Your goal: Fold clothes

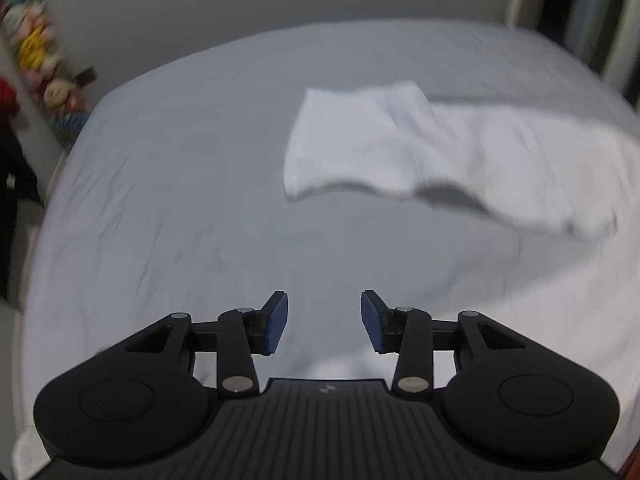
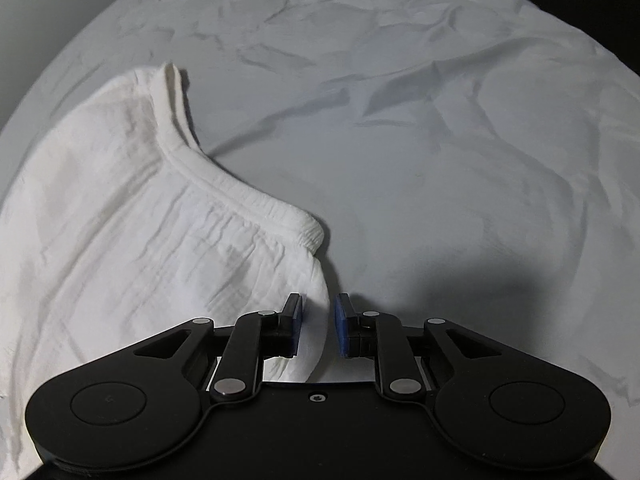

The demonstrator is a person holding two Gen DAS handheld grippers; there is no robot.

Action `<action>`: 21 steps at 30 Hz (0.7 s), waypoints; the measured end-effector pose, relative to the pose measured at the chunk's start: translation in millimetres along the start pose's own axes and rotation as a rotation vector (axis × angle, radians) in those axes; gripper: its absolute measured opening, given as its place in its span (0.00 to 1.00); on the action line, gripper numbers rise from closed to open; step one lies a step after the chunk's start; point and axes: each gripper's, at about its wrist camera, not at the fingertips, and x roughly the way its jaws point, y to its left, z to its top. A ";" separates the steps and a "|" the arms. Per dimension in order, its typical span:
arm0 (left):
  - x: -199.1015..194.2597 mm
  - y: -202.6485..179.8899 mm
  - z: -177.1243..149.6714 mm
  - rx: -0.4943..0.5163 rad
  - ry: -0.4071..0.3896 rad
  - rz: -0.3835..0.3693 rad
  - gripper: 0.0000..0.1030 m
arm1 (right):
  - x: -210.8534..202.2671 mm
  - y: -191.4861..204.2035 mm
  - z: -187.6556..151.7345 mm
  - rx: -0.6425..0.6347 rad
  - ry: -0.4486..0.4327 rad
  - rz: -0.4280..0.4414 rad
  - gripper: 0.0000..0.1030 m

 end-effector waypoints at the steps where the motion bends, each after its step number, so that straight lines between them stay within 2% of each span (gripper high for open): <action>1: 8.1 2.3 12.1 -0.024 -0.013 0.003 0.39 | 3.2 2.1 2.8 -0.013 0.013 -0.015 0.17; 3: 22.4 6.3 31.1 -0.063 -0.027 0.012 0.40 | 1.8 5.7 10.5 -0.023 0.007 -0.030 0.18; 6: 53.9 14.7 58.1 -0.144 -0.026 0.031 0.41 | -10.2 16.0 31.2 -0.070 -0.065 -0.087 0.24; 7: 65.1 17.8 63.5 -0.171 -0.014 0.036 0.41 | -12.4 19.4 37.8 -0.080 -0.078 -0.109 0.27; 11: 108.9 32.9 73.3 -0.270 0.029 0.054 0.41 | -12.8 33.2 61.0 -0.098 -0.103 -0.166 0.28; 17: 161.4 57.1 71.9 -0.441 0.045 0.011 0.41 | 7.2 64.3 88.2 -0.114 -0.121 -0.185 0.28; 19: 178.2 62.0 69.6 -0.509 0.037 -0.037 0.41 | 17.2 75.2 93.5 -0.129 -0.119 -0.187 0.28; 21: 185.8 60.9 67.9 -0.533 0.014 -0.066 0.40 | 27.5 89.2 98.0 -0.151 -0.117 -0.192 0.28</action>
